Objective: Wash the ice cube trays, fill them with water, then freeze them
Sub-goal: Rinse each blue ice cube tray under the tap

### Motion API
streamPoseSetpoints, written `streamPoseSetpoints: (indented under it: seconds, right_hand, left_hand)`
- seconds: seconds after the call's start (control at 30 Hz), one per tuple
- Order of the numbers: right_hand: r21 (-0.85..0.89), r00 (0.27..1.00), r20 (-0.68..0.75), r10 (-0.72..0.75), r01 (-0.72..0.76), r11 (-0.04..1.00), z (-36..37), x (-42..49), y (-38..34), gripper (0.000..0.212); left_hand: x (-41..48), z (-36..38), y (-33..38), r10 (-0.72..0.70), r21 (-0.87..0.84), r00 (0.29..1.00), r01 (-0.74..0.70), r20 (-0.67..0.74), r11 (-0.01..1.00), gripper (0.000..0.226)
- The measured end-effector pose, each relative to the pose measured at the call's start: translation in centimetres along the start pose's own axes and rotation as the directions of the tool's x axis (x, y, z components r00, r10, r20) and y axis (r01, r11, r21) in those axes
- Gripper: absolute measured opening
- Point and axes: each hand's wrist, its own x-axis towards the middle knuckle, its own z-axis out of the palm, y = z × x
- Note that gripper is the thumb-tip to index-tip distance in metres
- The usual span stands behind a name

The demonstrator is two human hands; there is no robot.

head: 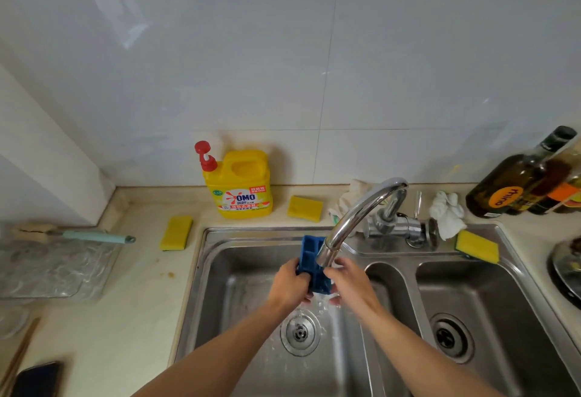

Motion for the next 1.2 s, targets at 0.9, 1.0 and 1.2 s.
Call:
streamPoseSetpoints:
  seconds: [0.9,1.0,1.2]
  right_hand:
    - [-0.005,0.991,0.092,0.099,-0.099,0.995,-2.5,1.2,1.8,0.014]
    - [-0.017,0.982,0.124,0.141,-0.140,0.990,-2.0,0.9,2.4,0.016]
    - [0.009,0.992,0.110,0.064,-0.065,0.998,-0.4,1.1,1.7,0.016]
  left_hand:
    - [0.8,0.6,-2.0,-0.264,-0.125,0.963,0.268,0.045,0.955,0.022]
    - [0.5,0.2,-2.1,-0.234,-0.085,0.972,0.234,0.011,0.969,0.022]
    - [0.5,-1.2,-1.7,-0.156,-0.054,0.985,0.152,-0.077,0.987,0.023]
